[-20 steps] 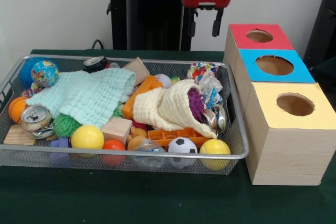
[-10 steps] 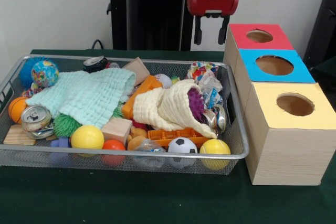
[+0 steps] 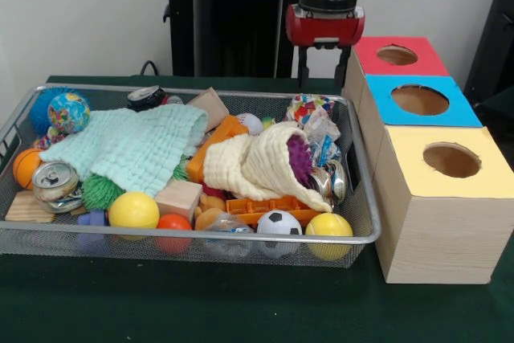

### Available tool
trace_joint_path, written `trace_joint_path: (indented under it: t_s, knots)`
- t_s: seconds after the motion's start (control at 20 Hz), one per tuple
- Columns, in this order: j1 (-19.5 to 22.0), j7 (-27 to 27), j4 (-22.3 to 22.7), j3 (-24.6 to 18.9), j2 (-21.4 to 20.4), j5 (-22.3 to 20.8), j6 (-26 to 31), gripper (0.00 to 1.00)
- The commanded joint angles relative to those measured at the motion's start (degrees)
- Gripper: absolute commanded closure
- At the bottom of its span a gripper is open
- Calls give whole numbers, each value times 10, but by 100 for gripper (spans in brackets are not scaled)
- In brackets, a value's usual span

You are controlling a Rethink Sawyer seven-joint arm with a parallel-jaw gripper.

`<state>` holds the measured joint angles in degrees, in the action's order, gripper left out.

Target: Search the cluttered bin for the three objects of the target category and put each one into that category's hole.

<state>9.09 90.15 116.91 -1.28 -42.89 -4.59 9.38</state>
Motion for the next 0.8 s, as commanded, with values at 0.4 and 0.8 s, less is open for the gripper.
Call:
trace_joint_path:
  t_s: [0.4, 0.8]
  knots:
    - [-19, 106, -78, 44, 81, 13, -44, 0]
    - [-23, 106, -80, 53, 99, 17, -48, 0]
